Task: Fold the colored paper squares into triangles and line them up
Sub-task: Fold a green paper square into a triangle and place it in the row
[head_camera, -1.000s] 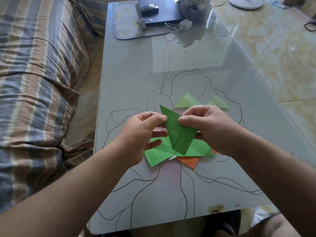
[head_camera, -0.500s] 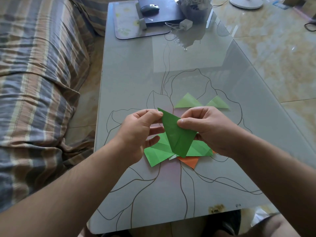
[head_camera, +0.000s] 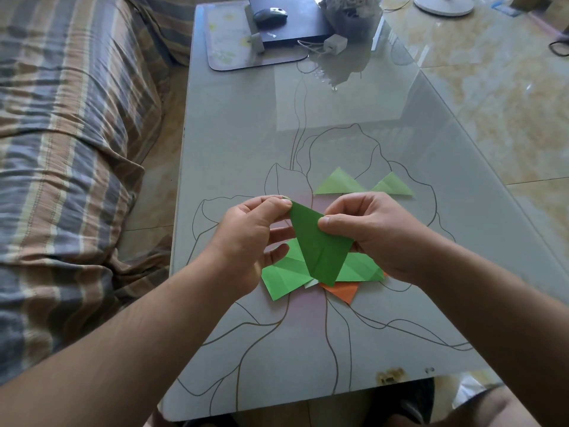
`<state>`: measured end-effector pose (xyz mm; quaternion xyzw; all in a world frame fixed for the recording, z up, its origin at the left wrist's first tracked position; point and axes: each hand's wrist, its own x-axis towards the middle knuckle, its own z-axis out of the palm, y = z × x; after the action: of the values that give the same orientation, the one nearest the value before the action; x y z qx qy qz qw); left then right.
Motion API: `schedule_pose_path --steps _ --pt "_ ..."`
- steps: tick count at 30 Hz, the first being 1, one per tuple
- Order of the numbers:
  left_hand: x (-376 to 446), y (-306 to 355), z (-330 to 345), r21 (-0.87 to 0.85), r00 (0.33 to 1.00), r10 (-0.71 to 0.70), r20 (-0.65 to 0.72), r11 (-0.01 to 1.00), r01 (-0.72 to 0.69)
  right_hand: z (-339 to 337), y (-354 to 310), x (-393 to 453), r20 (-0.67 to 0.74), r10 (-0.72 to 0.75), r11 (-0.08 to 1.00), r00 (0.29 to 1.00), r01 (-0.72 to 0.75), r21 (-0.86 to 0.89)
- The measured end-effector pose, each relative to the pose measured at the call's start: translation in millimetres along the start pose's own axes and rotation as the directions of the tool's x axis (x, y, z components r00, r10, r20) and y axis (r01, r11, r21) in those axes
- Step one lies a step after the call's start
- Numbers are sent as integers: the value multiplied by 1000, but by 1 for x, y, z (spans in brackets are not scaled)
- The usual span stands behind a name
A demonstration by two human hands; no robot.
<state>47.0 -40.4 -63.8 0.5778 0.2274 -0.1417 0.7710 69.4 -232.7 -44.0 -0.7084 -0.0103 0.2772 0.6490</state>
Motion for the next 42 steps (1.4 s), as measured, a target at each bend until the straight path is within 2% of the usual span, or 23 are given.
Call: schedule_pose_path --steps 14,22,42 --pt "-2 1 1 0 999 46 -20 999 -46 -1 0 0 3 -4 1000 1000 4 -3" --pt "-6 -8 7 35 999 -9 31 999 7 -4 0 1 -49 -29 1000 998 29 7" --pt "-9 -13 8 53 999 -10 35 999 8 -5 -1 2 -72 -34 999 997 36 19"
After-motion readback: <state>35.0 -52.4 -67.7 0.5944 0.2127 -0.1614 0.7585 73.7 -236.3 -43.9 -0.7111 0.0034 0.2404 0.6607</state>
